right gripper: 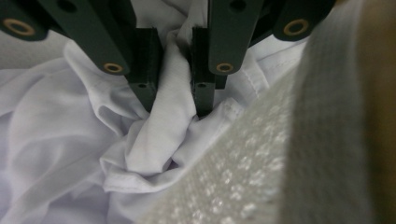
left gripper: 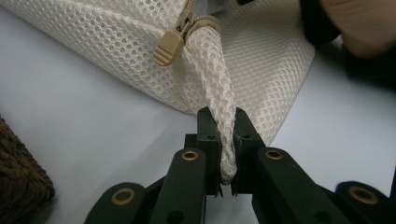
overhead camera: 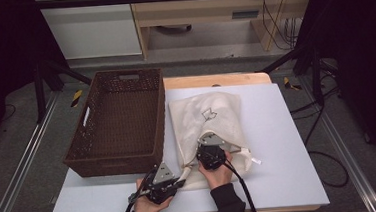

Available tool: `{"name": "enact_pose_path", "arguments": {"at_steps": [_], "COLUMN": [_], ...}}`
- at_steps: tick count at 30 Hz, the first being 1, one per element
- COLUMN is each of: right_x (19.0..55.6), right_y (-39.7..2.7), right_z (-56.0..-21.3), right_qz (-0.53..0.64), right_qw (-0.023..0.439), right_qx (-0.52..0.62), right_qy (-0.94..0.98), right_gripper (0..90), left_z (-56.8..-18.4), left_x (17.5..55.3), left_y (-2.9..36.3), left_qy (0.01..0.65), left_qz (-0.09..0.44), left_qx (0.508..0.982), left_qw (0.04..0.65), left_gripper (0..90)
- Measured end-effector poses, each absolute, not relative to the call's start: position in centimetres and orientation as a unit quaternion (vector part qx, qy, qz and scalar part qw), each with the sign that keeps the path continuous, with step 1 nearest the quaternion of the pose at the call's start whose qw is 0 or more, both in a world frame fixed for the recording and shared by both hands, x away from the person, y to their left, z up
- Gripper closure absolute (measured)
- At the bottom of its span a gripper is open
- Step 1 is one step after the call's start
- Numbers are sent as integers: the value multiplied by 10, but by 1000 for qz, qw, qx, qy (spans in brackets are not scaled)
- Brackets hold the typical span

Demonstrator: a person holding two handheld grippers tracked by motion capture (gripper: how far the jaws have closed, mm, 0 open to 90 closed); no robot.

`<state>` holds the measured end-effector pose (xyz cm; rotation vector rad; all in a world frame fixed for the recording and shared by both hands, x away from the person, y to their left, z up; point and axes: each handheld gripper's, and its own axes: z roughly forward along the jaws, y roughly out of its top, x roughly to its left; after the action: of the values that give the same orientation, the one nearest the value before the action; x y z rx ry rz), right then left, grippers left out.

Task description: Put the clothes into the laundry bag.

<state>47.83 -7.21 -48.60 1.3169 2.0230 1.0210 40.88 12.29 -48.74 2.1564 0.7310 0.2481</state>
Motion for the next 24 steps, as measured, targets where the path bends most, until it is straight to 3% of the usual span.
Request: {"name": "enact_pose_path", "arguments": {"at_steps": [2, 3, 4, 5, 10, 18, 24], "right_x": [480, 478, 478, 473, 450, 412, 385], "right_y": [-73, -73, -73, -76, -89, -128, -189], "right_z": [-487, -486, -486, -484, -475, -459, -441], "right_qz": [374, 379, 379, 385, 402, 426, 423], "right_qw": [255, 251, 251, 243, 242, 233, 272], "right_qx": [486, 484, 484, 481, 463, 446, 492], "right_qy": [748, 748, 748, 749, 752, 752, 711], "right_gripper": [750, 678, 678, 554, 437, 423, 471], "left_z": [-487, -487, -487, -488, -488, -488, -488], "left_x": [409, 409, 409, 409, 409, 409, 409], "left_y": [123, 123, 123, 123, 123, 123, 123], "left_qy": [291, 291, 291, 291, 291, 291, 291], "left_qz": [99, 98, 98, 97, 98, 98, 96], "left_qx": [857, 857, 857, 857, 857, 857, 857], "left_qw": [413, 413, 413, 414, 414, 414, 415], "left_gripper": [845, 845, 845, 845, 843, 841, 841]}}
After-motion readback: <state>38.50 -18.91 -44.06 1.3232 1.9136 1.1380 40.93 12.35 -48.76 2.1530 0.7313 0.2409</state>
